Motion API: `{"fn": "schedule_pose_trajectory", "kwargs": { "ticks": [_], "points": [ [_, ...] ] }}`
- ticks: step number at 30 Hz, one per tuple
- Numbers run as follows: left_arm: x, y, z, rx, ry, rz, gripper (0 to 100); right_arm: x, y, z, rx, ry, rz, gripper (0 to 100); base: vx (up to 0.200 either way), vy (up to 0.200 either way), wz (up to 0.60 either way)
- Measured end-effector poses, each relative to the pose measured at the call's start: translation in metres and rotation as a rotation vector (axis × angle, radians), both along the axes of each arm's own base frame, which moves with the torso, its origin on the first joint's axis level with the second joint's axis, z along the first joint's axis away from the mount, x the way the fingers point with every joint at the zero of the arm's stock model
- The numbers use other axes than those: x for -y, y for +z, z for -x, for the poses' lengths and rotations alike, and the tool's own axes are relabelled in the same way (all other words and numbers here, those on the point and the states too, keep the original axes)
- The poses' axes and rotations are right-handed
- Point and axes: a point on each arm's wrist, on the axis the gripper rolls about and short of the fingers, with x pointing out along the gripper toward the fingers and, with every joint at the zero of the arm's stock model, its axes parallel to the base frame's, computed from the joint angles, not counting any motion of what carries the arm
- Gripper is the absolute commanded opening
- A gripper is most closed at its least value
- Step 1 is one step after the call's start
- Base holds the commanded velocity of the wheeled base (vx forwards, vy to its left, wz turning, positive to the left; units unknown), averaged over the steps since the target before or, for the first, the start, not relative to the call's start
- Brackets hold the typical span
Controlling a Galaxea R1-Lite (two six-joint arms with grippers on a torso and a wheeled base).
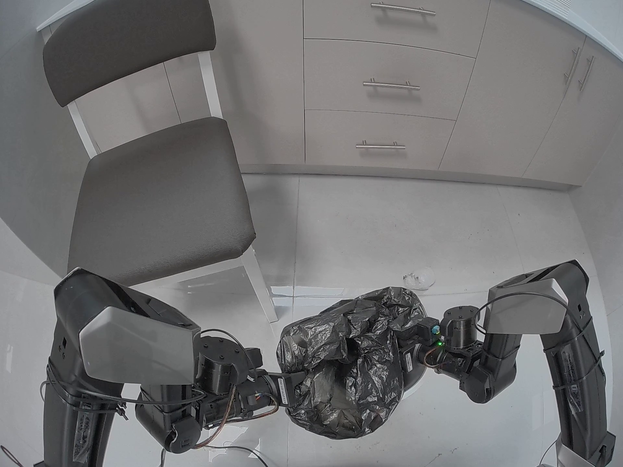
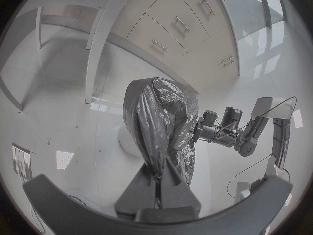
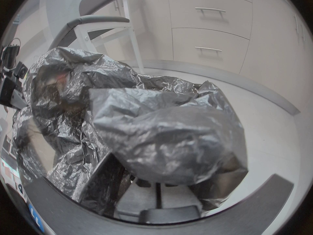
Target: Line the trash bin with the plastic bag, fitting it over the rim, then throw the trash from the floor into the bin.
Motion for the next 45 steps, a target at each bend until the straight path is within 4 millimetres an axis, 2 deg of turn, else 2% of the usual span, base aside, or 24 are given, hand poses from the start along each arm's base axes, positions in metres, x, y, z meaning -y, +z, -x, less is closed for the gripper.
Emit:
{"fn": "schedule_pose_trajectory", "kwargs": {
  "ticks": [7, 16, 22, 26, 35, 39, 45],
  "points": [
    [0.000, 0.000, 0.000, -0.001, 0.000, -0.001, 0, -0.003, -0.001, -0.007, -0.048, -0.042, -0.066, 0, 0.000, 0.000, 0.00],
    [0.000, 0.000, 0.000, -0.001, 0.000, -0.001, 0, -0.006, 0.002, -0.020, -0.015, -0.112, -0.104, 0, 0.000, 0.000, 0.00],
    [0.000, 0.000, 0.000, -0.001, 0.000, -0.001, 0, -0.010, 0.005, -0.011, -0.028, -0.100, -0.098, 0, 0.000, 0.000, 0.00],
    [0.000, 0.000, 0.000, -0.001, 0.000, -0.002, 0, -0.014, 0.021, 0.008, -0.045, -0.067, -0.090, 0, 0.000, 0.000, 0.00],
    [0.000, 0.000, 0.000, -0.001, 0.001, -0.002, 0, -0.027, 0.075, 0.042, 0.012, 0.016, -0.117, 0, 0.000, 0.000, 0.00],
    [0.000, 0.000, 0.000, -0.001, 0.001, -0.003, 0, -0.027, 0.087, 0.045, 0.042, 0.019, -0.130, 0, 0.000, 0.000, 0.00],
    [0.000, 0.000, 0.000, 0.000, 0.001, -0.003, 0, -0.022, 0.092, 0.036, 0.067, -0.005, -0.140, 0, 0.000, 0.000, 0.00]
  ]
}}
